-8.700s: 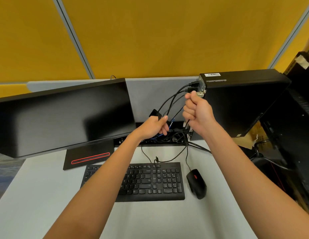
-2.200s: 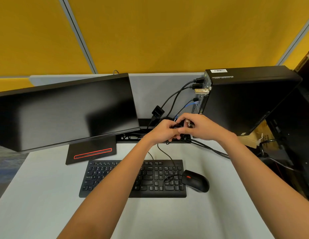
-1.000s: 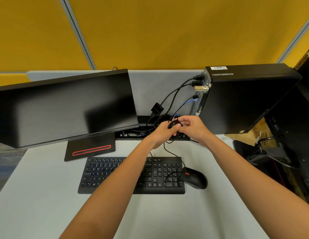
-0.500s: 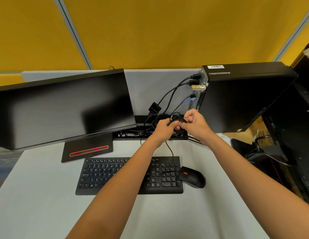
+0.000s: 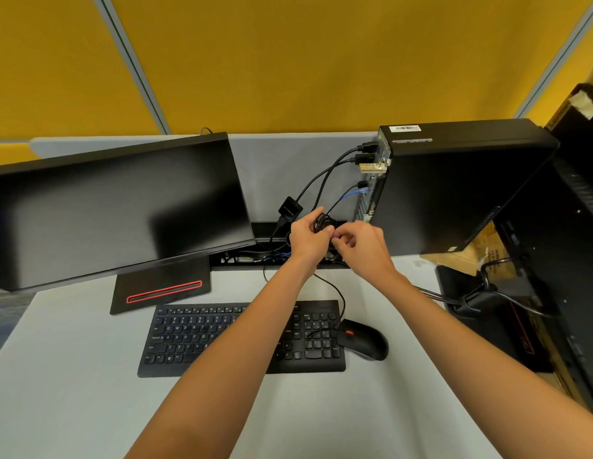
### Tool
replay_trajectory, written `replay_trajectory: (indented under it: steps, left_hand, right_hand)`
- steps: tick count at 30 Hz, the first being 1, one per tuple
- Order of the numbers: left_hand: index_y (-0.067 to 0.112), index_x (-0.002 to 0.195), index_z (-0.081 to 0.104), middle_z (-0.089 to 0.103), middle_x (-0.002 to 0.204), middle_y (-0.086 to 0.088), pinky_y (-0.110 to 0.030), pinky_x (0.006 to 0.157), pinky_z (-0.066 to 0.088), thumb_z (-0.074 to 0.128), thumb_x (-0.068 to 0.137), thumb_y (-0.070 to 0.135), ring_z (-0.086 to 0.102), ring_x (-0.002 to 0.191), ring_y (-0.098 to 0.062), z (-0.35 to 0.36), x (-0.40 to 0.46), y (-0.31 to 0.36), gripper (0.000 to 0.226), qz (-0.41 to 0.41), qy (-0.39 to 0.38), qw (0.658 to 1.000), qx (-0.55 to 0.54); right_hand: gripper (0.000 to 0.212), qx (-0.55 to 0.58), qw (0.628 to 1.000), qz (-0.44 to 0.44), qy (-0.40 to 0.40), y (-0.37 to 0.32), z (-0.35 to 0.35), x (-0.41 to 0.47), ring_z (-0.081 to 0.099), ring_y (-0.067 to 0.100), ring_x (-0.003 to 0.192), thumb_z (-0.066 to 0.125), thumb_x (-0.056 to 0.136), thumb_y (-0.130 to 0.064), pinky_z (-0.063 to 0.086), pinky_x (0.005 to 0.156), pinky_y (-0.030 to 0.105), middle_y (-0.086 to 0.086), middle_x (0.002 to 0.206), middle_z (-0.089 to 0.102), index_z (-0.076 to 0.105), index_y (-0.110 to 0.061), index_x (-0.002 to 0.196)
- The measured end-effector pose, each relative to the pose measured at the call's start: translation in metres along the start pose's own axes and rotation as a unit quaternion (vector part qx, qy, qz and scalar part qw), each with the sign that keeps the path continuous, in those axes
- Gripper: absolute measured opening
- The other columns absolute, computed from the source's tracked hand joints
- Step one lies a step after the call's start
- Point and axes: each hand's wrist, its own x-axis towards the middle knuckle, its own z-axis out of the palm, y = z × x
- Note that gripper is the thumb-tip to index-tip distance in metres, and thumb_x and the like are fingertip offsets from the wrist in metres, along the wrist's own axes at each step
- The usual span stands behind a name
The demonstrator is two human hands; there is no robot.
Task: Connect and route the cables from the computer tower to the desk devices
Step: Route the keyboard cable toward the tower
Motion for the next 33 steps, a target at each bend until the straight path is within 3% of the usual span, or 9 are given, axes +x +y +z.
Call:
replay_trajectory:
  steps: [2,4,7,12,17,21,25,28,33]
  left_hand:
    - [0.010,0.102,0.069,0.067,0.094,-0.009,-0.038,0.089,0.054,0.059,0.089,0.003,0.063,0.092,-0.021,-0.002,0.003,0.001,0.017,0.020,0.003,0.999,0.036]
    - [0.005,0.088,0.068,0.064,0.080,-0.009,-0.039,0.082,0.054,0.057,0.091,0.006,0.060,0.079,-0.019,-0.002,0.004,0.001,0.012,0.029,0.002,0.998,0.057]
    - [0.004,0.083,0.063,0.058,0.071,-0.002,-0.030,0.069,0.048,0.055,0.093,0.007,0.054,0.069,-0.013,0.002,0.005,0.000,0.013,0.050,0.013,0.995,0.080]
    - [0.007,0.088,0.057,0.056,0.080,-0.003,-0.018,0.058,0.040,0.050,0.094,0.005,0.052,0.069,-0.009,0.013,0.001,0.005,0.009,0.055,0.041,0.992,0.107]
    - [0.004,0.089,0.056,0.054,0.078,-0.005,-0.026,0.063,0.042,0.045,0.098,0.008,0.049,0.069,-0.013,0.009,0.000,-0.004,0.014,0.051,-0.068,0.991,0.107]
    - [0.010,0.092,0.053,0.053,0.076,0.002,-0.015,0.060,0.041,0.043,0.099,0.008,0.049,0.068,-0.006,0.006,-0.001,-0.005,0.012,0.057,-0.119,0.986,0.104]
    - [0.007,0.113,0.048,0.057,0.085,0.001,-0.015,0.070,0.047,0.046,0.098,0.006,0.055,0.075,-0.006,-0.001,0.003,-0.010,0.015,0.017,-0.095,0.994,0.051]
    - [0.009,0.105,0.052,0.057,0.082,0.002,-0.018,0.071,0.045,0.045,0.099,0.008,0.054,0.075,-0.006,-0.005,0.004,-0.013,0.010,0.010,-0.103,0.992,0.072]
    - [0.016,0.085,0.056,0.057,0.081,0.000,-0.029,0.075,0.043,0.046,0.099,0.017,0.051,0.077,-0.013,-0.005,0.005,-0.012,0.017,0.017,-0.114,0.985,0.131]
  right_hand:
    - [0.011,0.042,0.999,0.021,0.006,-0.002,0.002,-0.002,0.055,0.011,0.060,0.065,0.089,-0.016,0.039,0.068,0.013,-0.003,0.062,0.063,0.076,-0.018,0.088]
    - [0.015,0.046,0.998,0.034,0.023,-0.006,0.006,-0.001,0.059,0.014,0.065,0.062,0.091,-0.016,0.043,0.069,0.015,-0.002,0.065,0.066,0.077,-0.018,0.095]
    - [0.022,0.041,0.997,0.059,0.031,-0.011,0.013,0.002,0.061,0.021,0.068,0.056,0.093,-0.011,0.053,0.071,0.031,0.005,0.067,0.067,0.078,-0.018,0.093]
    - [0.009,0.036,0.991,0.078,0.103,-0.015,0.014,0.000,0.055,0.015,0.087,0.064,0.089,-0.015,0.049,0.073,0.029,0.004,0.100,0.057,0.069,-0.017,0.097]
    - [0.044,0.079,0.986,0.133,0.059,-0.008,0.004,0.002,0.054,0.019,0.094,0.068,0.084,-0.008,0.047,0.076,0.026,0.008,0.121,0.047,0.045,-0.011,0.122]
    - [0.021,0.103,0.983,0.140,0.055,-0.005,0.001,0.002,0.056,0.009,0.079,0.057,0.091,-0.003,0.038,0.058,0.000,0.007,0.100,0.068,0.065,-0.007,0.110]
    - [0.022,0.228,0.955,0.180,0.051,-0.010,-0.001,-0.001,0.063,0.001,0.068,0.058,0.087,0.002,0.050,0.062,0.011,0.001,0.086,0.068,0.060,-0.012,0.103]
    - [0.028,0.300,0.930,0.210,-0.018,-0.010,-0.004,0.001,0.068,0.017,0.074,0.054,0.086,0.007,0.057,0.067,0.031,0.007,0.082,0.071,0.054,-0.014,0.104]
    - [0.031,0.358,0.906,0.213,-0.083,-0.012,-0.020,0.004,0.061,0.013,0.068,0.060,0.084,0.012,0.046,0.052,0.013,0.006,0.080,0.067,0.050,-0.016,0.091]
